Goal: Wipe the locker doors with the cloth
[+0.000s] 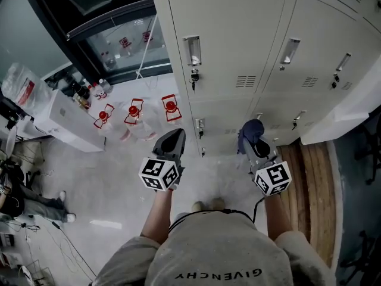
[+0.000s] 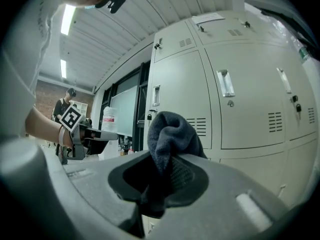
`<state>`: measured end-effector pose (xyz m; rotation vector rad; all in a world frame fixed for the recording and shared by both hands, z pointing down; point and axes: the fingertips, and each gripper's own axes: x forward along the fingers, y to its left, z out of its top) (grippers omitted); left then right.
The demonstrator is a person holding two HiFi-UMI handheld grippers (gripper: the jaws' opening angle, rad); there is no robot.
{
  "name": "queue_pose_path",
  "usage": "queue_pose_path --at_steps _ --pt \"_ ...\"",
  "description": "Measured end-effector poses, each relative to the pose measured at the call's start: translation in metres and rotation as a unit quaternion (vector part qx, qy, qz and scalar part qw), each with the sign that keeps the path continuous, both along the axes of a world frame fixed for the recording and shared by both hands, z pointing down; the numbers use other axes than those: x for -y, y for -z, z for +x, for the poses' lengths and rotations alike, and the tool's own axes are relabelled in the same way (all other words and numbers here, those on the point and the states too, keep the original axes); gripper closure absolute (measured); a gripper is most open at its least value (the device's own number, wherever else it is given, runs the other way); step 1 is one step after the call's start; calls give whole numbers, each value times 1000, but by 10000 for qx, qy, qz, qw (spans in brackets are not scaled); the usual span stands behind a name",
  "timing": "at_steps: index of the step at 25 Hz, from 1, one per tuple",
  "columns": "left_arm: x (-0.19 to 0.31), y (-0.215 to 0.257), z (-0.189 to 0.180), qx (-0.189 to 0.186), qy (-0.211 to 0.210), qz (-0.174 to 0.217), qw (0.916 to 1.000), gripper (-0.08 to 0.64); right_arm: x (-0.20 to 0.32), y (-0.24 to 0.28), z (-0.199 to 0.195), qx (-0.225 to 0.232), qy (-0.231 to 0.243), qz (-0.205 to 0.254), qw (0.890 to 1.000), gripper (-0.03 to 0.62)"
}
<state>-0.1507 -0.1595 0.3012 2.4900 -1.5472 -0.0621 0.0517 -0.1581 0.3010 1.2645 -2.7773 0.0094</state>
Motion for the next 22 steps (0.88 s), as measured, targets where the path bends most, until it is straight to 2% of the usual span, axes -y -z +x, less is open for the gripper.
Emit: queue_pose_path --at_steps 5,22 --pt "1 -1 1 86 -28 -25 10000 561 5 5 5 53 -120 -10 9999 535" --pt "0 8 -24 -146 365 42 9992 561 10 -17 10 156 -248 -319 9991 535"
